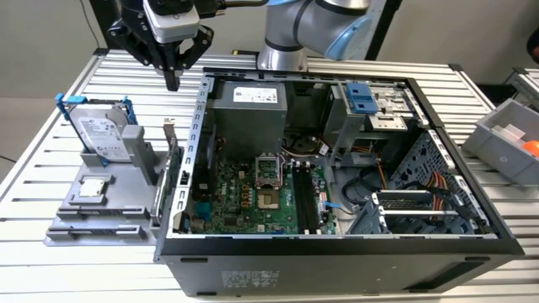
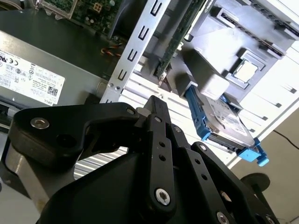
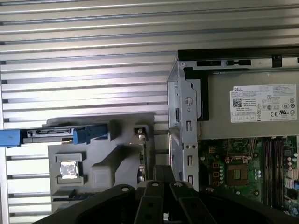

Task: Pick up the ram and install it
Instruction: 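Reach for the ram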

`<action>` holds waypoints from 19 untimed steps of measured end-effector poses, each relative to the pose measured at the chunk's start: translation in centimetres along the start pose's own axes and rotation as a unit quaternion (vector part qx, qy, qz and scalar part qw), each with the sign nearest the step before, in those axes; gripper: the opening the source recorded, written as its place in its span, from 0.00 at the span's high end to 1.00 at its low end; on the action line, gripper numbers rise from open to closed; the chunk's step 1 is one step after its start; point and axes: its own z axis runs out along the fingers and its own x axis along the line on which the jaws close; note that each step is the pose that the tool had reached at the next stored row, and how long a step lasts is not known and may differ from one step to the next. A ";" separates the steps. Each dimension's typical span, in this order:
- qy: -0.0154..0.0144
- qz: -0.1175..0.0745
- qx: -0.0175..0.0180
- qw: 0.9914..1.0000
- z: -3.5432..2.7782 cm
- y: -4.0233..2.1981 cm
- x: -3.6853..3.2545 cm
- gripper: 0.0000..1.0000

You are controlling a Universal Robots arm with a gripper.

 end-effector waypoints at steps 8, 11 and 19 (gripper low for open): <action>0.000 0.000 0.000 1.000 0.04 -0.04 0.57 1.00; 0.000 0.000 0.000 1.000 0.06 -0.05 0.79 1.00; 0.000 0.000 0.000 1.000 0.09 -0.11 1.69 1.00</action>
